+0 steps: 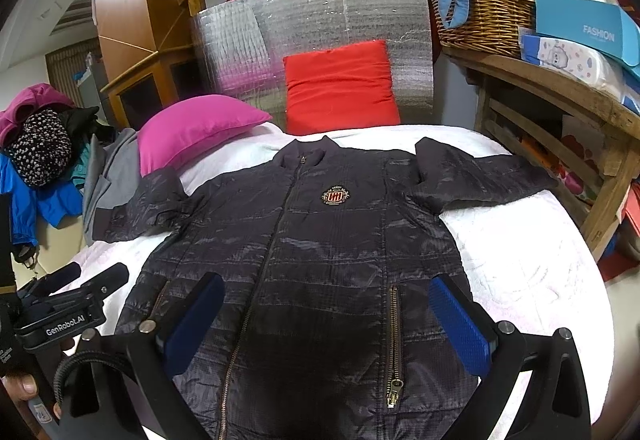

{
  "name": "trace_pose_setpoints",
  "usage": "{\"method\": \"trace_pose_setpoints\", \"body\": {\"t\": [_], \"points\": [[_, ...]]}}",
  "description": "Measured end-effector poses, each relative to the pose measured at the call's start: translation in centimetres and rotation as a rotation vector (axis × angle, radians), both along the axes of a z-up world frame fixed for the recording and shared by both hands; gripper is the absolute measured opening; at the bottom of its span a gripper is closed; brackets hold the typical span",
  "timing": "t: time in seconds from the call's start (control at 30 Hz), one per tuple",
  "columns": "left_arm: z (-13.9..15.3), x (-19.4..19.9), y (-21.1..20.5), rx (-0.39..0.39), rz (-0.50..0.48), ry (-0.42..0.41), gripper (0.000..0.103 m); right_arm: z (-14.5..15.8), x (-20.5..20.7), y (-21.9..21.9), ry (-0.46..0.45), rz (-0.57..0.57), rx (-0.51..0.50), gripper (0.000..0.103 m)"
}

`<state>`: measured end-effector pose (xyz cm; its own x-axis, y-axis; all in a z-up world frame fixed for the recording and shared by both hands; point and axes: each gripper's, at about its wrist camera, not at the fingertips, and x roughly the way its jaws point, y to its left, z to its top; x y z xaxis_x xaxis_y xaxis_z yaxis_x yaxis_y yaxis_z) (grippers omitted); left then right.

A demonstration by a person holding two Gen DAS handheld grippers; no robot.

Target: Fold large clothes

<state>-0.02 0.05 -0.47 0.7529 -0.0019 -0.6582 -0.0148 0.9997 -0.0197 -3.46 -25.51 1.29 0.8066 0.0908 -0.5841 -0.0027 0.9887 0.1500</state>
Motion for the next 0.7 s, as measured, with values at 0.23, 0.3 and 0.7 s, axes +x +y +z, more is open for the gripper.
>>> {"method": "trace_pose_setpoints", "body": {"t": [0.23,0.3,0.7], "points": [[0.14,0.14,0.00,-0.002,-0.002,0.003,0.103,-0.01,0.19,0.23,0.002,0.004,0.000,0.103],[0.16,0.21,0.01,-0.004,-0.002,0.003,0.103,0.00,0.19,0.21,0.002,0.004,0.001,0.103],[-0.07,0.24,-0.05,-0.004,-0.004,0.005,0.103,-0.15,0.36,0.22,0.007,0.005,0.005,0.103]]}}
